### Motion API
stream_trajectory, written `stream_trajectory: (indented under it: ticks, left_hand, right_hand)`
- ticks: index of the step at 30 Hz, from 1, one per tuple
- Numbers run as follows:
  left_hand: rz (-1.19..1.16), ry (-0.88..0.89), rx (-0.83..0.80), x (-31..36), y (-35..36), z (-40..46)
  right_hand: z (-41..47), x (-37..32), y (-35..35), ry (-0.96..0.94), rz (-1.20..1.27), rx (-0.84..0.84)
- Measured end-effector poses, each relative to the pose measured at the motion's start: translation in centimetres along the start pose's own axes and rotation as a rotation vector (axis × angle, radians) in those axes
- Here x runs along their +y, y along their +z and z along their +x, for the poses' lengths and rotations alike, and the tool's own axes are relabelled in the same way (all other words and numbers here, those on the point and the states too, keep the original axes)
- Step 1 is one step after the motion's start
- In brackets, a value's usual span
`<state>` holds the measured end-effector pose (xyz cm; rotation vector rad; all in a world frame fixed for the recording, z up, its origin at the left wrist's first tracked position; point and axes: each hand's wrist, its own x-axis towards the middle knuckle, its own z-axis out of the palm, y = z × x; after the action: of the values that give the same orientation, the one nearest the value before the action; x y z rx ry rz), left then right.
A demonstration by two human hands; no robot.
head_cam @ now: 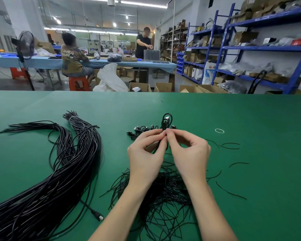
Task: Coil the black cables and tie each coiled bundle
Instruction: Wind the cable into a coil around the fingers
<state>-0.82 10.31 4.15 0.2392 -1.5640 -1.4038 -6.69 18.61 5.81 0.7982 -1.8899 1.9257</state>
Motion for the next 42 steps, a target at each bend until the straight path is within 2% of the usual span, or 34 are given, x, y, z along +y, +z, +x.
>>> stream_trajectory:
  ticks: [3, 7, 9, 13, 17, 20, 24, 28, 32, 37, 42]
  left_hand:
    - [-0.104, -0.091, -0.039, 0.2, -0.1, 0.4]
    - [-0.345, -0.457, -0.036, 0.6, -0.3, 1.1]
    - [-0.415, -0.573, -0.01, 0.6, -0.4, 1.3]
    - [-0.476, -0.664, -0.095, 0.5, -1.2, 1.7]
    - [-0.302, -0.693, -0.173, 0.3, -1.2, 1.9]
    - [-0.431, -0.719, -0.247, 0.4, -1.3, 2.1]
    - [-0.413, -0.645, -0.253, 0.7, -1.1, 1.9]
    - [-0.112, -0.444, -0.208, 0.8, -1.3, 1.6]
    - [0.068, -0.29, -0.19, 0.6, -1.6, 1.8]
    - [0.213, -0.067, -0.193, 0.1, -1.8, 1.9]
    - [0.204, 0.037, -0.2, 0.1, -1.8, 1.7]
  right_hand:
    - [0.3, 0.0, -0.2, -0.008, -0.04, 0.019]
    - [0.1, 0.5, -0.3, 0.044, -0.016, -0.018]
    - [0.0, 0.6, -0.3, 0.046, -0.019, -0.058]
    - [0.1, 0.8, -0.7, 0.044, -0.028, -0.123]
    - [0.0, 0.9, -1.1, 0.087, 0.028, -0.163]
    - [0.0, 1.1, -1.2, 0.101, 0.068, -0.203]
    - [0.0, 1.4, -1.3, 0.139, 0.116, -0.22]
    - [0.3, 1.2, -1.4, 0.233, 0.14, -0.295]
    - [0.9, 0.7, -1.6, 0.489, 0.169, -0.34]
    - [1.1, 0.6, -1.7, 0.919, 0.553, -0.349]
    - [0.9, 0.7, -1.6, 1.079, 0.804, -0.373]
